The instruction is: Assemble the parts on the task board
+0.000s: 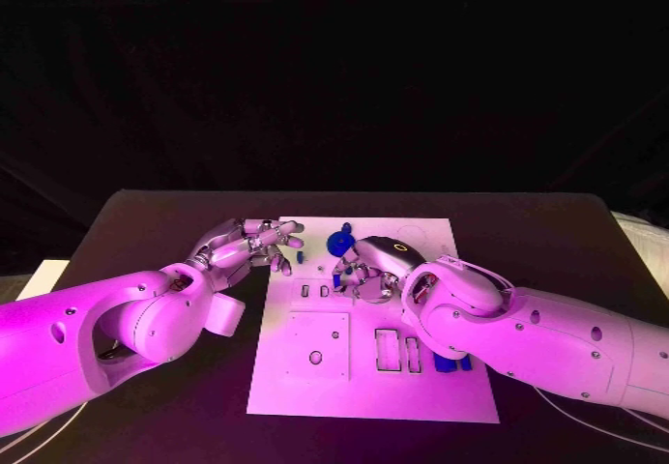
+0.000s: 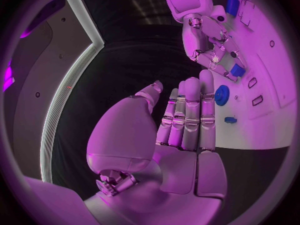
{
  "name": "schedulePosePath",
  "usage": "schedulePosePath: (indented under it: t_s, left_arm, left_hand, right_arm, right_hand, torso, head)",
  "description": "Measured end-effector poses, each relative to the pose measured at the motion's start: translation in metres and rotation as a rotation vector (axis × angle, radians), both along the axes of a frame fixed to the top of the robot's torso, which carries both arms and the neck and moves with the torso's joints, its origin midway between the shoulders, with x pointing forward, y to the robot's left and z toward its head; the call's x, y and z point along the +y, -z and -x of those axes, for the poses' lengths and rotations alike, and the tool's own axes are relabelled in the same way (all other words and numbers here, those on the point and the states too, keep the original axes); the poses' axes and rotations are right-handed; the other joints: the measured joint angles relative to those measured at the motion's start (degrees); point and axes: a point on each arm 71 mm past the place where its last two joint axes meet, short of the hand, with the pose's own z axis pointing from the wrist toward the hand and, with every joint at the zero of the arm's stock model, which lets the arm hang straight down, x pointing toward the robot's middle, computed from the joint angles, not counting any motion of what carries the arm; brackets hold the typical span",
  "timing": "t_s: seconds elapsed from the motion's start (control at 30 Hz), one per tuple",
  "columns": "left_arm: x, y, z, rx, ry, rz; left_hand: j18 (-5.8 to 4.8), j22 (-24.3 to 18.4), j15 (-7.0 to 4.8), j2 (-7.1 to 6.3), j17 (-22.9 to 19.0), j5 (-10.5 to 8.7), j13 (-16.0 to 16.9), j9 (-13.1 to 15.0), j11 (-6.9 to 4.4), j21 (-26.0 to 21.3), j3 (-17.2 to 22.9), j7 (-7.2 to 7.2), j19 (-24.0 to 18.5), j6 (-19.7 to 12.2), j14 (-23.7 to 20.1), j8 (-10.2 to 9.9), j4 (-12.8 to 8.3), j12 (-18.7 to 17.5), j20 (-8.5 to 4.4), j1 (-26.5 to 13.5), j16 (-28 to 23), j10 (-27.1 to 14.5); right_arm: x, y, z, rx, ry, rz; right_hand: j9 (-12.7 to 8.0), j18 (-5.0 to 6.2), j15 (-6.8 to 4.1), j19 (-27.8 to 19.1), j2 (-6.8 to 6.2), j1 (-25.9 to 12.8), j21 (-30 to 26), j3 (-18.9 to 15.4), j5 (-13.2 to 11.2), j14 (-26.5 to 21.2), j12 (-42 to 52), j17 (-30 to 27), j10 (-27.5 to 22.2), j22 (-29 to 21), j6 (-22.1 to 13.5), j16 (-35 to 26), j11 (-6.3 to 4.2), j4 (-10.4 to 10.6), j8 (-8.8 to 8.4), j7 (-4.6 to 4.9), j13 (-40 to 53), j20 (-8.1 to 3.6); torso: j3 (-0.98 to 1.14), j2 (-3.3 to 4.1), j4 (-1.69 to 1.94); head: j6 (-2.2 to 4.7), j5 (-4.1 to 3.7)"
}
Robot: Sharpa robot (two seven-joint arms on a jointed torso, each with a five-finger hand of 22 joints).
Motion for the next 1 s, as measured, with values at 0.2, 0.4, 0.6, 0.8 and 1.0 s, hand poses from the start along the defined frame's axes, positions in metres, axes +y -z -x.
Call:
schedulePosePath:
  t_s: [0.2,0.4,0.6,0.8,1.0]
  left_arm:
    - [-0.0005,0.0001,-0.0001,0.001,0.001,0.001]
    - [-0.001,0.0001,-0.0001,0.001,0.003,0.002]
    - [-0.0016,0.0001,-0.0001,0.001,0.005,0.003]
    - [-0.0018,0.0001,0.0001,0.002,0.006,0.004]
    - [-0.0019,0.0,0.0003,0.002,0.007,0.004]
  left_hand:
    - [0.0,0.0,0.0,0.0,0.0,0.0,0.0,0.0,0.0,0.0,0.0,0.0,0.0,0.0,0.0,0.0,0.0,0.0,0.0,0.0,0.0,0.0]
    - [0.0,0.0,0.0,0.0,0.0,0.0,0.0,0.0,0.0,0.0,0.0,0.0,0.0,0.0,0.0,0.0,0.0,0.0,0.0,0.0,0.0,0.0]
    - [0.0,0.0,0.0,0.0,0.0,0.0,0.0,0.0,0.0,0.0,0.0,0.0,0.0,0.0,0.0,0.0,0.0,0.0,0.0,0.0,0.0,0.0]
    - [0.0,0.0,0.0,0.0,0.01,0.0,0.0,0.0,0.0,0.0,0.0,0.0,0.0,0.0,0.0,0.0,0.0,0.0,0.0,0.0,0.0,0.0]
    - [0.0,0.0,0.2,0.23,-0.04,0.0,0.03,0.0,0.0,0.0,0.16,0.0,0.0,0.0,-0.2,0.0,-0.16,0.0,0.0,0.23,-0.22,0.0]
  right_arm:
    - [0.0035,0.0029,0.0002,0.004,0.001,0.02]
    - [0.0066,0.0047,0.0004,0.008,-0.001,0.036]
    - [0.0088,0.006,0.0008,0.013,-0.005,0.048]
    - [0.009,0.0063,0.0005,0.015,-0.007,0.058]
    - [0.0089,0.0067,0.0006,0.017,-0.01,0.071]
  right_hand:
    - [0.0,0.0,0.0,0.0,0.16,-0.31,0.0,0.17,0.0,0.0,0.0,0.0,0.0,0.0,-0.16,0.0,0.0,0.17,-0.09,0.0,0.01,0.0]
    - [0.0,0.0,0.0,0.0,0.08,-0.38,0.0,0.17,-0.01,0.0,-0.01,0.0,-0.01,0.0,-0.21,0.0,0.01,0.17,-0.11,0.03,0.01,0.0]
    - [-0.01,0.0,0.0,0.0,0.01,-0.46,0.0,0.17,-0.01,0.0,-0.01,-0.01,-0.01,-0.01,-0.24,0.0,0.01,0.17,-0.31,0.04,0.02,0.0]
    - [-0.01,0.0,0.0,0.0,0.01,-0.45,0.0,0.01,-0.02,0.0,-0.01,0.02,-0.01,-0.01,-0.35,0.0,0.02,0.32,-0.32,-0.01,0.03,0.0]
    - [-0.1,0.0,0.0,0.0,0.01,-0.45,0.0,-0.16,-0.02,0.0,-0.7,0.04,-0.1,-0.01,-0.57,-0.18,0.1,0.15,-0.45,0.18,-0.21,0.01]
  torso:
    - [0.01,-0.01,-0.03]
    - [0.0,-0.02,-0.04]
    - [0.0,-0.04,-0.03]
    - [0.0,-0.05,-0.03]
    - [0.0,-0.07,-0.03]
  head:
    - [-0.35,0.19]
    - [-0.65,0.32]
    - [-0.86,0.4]
    - [-0.94,0.51]
    - [-1.08,0.56]
